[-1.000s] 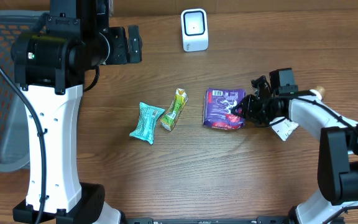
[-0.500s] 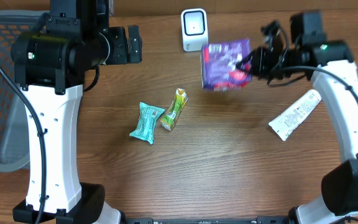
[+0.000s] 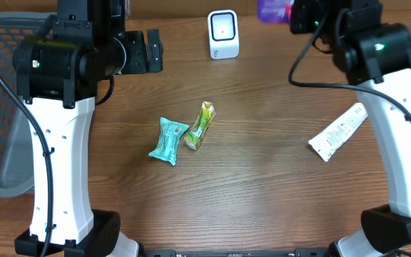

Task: Scan the item barcode

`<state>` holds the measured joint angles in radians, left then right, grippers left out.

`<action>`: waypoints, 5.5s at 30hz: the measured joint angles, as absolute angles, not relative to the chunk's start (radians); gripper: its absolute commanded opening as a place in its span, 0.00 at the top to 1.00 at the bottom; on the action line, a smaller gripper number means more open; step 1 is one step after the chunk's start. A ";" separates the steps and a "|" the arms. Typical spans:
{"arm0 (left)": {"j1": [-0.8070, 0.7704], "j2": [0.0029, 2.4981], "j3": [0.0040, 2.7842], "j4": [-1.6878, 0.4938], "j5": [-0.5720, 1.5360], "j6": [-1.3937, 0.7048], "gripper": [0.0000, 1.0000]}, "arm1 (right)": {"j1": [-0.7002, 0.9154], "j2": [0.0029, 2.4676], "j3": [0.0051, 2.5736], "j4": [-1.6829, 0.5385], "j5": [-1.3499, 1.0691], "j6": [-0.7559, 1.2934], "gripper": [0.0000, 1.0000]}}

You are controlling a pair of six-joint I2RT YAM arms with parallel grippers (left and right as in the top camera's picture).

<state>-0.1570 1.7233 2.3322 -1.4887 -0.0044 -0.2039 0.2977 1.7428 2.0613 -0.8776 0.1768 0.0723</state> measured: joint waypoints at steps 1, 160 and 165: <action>-0.157 1.723 2.332 -1.489 -0.004 -0.204 0.01 | 0.313 1.745 2.061 -0.855 0.229 0.051 0.96; 0.170 1.723 2.386 -1.548 -0.019 -0.210 0.00 | 0.534 2.053 1.589 -0.637 -0.199 0.438 0.32; 0.170 1.723 2.386 -1.547 -0.019 -0.210 0.00 | 0.535 2.108 1.589 -0.606 -0.194 0.440 0.32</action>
